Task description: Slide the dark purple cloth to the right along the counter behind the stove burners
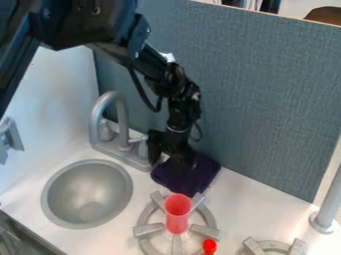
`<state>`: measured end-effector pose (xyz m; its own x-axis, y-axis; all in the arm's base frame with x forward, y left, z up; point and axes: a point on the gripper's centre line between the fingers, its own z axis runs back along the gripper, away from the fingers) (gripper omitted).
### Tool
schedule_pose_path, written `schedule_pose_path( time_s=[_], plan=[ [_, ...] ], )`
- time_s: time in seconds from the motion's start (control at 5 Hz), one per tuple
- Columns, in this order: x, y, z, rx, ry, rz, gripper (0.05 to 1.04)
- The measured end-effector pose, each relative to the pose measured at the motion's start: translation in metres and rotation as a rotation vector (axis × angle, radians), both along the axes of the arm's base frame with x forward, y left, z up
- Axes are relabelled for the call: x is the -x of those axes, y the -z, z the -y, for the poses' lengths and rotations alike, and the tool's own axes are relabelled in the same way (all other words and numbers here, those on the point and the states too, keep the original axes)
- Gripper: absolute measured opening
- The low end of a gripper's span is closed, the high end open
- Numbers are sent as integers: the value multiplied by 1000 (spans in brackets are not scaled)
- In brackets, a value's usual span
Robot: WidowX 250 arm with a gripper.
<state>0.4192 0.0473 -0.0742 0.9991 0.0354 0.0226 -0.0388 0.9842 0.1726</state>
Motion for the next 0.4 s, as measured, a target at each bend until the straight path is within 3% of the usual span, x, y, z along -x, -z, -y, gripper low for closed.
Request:
schedule_pose_path(
  time_s=[0.4],
  plan=[
    [-12,10,1,12,-45,-16,999]
  ],
)
